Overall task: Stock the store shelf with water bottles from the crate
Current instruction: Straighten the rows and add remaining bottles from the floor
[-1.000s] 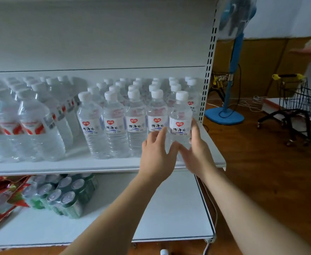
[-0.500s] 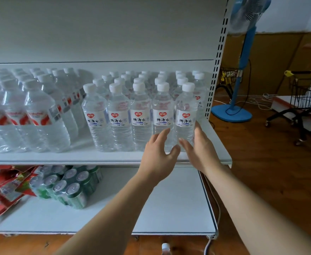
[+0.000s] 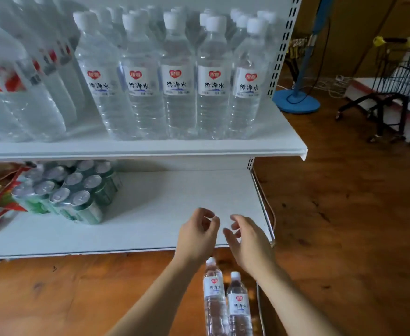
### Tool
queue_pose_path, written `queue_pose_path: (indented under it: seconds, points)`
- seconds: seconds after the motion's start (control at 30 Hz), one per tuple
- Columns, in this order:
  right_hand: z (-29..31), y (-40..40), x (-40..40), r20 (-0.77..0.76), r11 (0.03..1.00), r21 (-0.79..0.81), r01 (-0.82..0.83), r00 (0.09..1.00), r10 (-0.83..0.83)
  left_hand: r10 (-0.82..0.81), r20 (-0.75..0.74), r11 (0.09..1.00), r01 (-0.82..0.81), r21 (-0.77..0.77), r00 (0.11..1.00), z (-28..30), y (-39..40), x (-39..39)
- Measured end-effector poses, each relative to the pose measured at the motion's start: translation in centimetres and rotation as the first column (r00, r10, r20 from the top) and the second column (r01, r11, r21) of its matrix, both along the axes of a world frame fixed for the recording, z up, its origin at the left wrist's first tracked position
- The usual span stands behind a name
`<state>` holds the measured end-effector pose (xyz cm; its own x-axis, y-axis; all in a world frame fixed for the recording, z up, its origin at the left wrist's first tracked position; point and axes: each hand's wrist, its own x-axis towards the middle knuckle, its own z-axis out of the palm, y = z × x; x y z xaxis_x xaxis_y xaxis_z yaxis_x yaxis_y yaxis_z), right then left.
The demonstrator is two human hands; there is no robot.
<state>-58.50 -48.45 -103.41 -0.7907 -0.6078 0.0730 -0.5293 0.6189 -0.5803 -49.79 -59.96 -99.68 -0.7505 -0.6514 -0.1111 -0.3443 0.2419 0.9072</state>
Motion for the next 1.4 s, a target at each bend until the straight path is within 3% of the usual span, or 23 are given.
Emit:
queue_pose_path:
  seconds: [0.17, 0.43, 0.7, 0.97, 1.2, 1.4]
  points:
    - [-7.2, 0.6, 3.5, 0.289, 0.969, 0.237, -0.065, 0.957, -0.007, -0.065, 0.240, 0.977, 0.013, 0.212, 0.969, -8.3, 0.2, 3.0]
    - [-13.9, -1.1, 6.0, 0.390, 0.809, 0.569, -0.147, 0.914, -0.108, -0.139, 0.362, 0.879, -0.053, 0.474, 0.922, -18.6, 2.0, 5.4]
    - [-17.0, -0.7, 6.8, 0.471, 0.822, 0.541, -0.176, 0.873, -0.123, -0.087, 0.428, 0.795, -0.196, 0.574, 0.899, -22.1, 2.2, 6.6]
    - [-17.3, -1.0, 9.2, 0.490, 0.914, 0.401, -0.061, 0.857, -0.158, -0.040, 0.413, 0.821, -0.206, 0.533, 0.910, -21.5, 1.8, 8.4]
    - [-13.3, -1.3, 9.5, 0.406, 0.990, 0.138, -0.011, 0.913, -0.047, -0.023, 0.236, 0.819, -0.117, 0.561, 0.972, -17.2, -0.2, 7.9]
    - [-7.5, -0.5, 8.5, 0.373, 0.998, -0.059, 0.030, 0.928, -0.006, -0.079, 0.070, 0.910, 0.043, 0.412, 0.994, -10.6, -1.1, 6.1]
